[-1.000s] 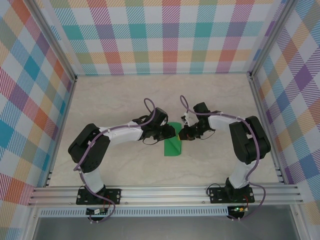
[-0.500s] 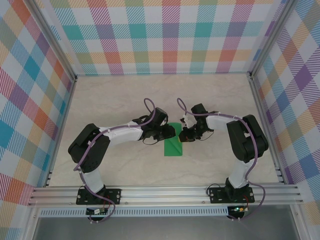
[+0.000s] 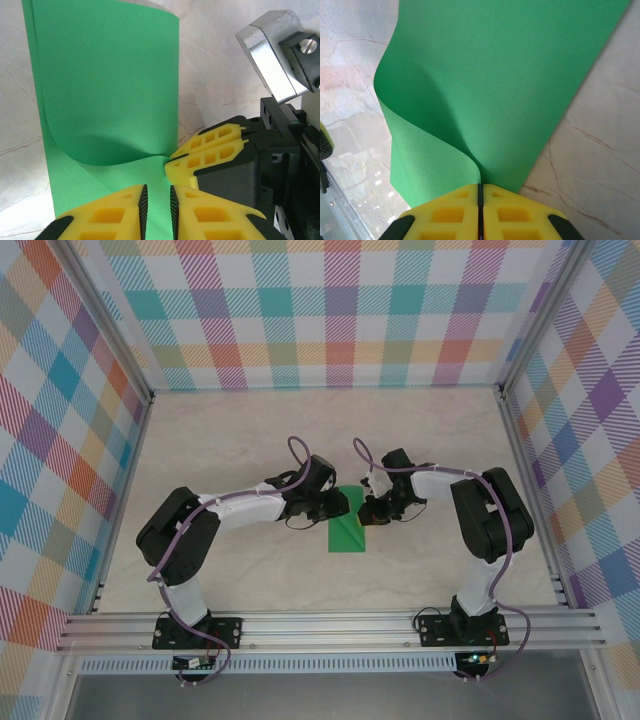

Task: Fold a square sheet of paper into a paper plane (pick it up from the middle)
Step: Fold the triangle a second time at the center of the table.

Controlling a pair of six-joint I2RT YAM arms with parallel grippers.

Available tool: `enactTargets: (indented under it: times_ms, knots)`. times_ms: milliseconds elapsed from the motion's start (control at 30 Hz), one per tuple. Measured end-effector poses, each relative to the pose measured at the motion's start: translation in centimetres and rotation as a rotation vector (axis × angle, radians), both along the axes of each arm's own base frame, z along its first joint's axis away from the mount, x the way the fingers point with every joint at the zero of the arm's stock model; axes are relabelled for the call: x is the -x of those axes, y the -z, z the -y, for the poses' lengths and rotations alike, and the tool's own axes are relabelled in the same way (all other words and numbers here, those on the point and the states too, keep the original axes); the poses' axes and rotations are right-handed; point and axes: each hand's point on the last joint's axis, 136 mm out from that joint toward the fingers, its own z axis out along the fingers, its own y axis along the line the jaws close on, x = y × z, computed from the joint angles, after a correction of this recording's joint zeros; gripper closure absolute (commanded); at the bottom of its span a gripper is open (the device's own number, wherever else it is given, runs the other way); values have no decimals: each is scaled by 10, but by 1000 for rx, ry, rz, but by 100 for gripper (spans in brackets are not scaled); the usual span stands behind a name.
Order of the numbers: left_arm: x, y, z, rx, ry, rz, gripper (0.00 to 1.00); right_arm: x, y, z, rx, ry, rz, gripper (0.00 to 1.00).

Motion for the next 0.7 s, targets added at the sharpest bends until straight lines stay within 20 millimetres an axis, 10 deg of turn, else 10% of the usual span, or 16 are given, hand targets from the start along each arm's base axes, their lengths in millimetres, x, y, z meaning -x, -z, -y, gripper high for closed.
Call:
enactTargets:
  times_ms: [700]
  knots:
    - [0, 11, 7, 22, -2, -35, 79, -1, 0, -1, -3, -1, 2, 91]
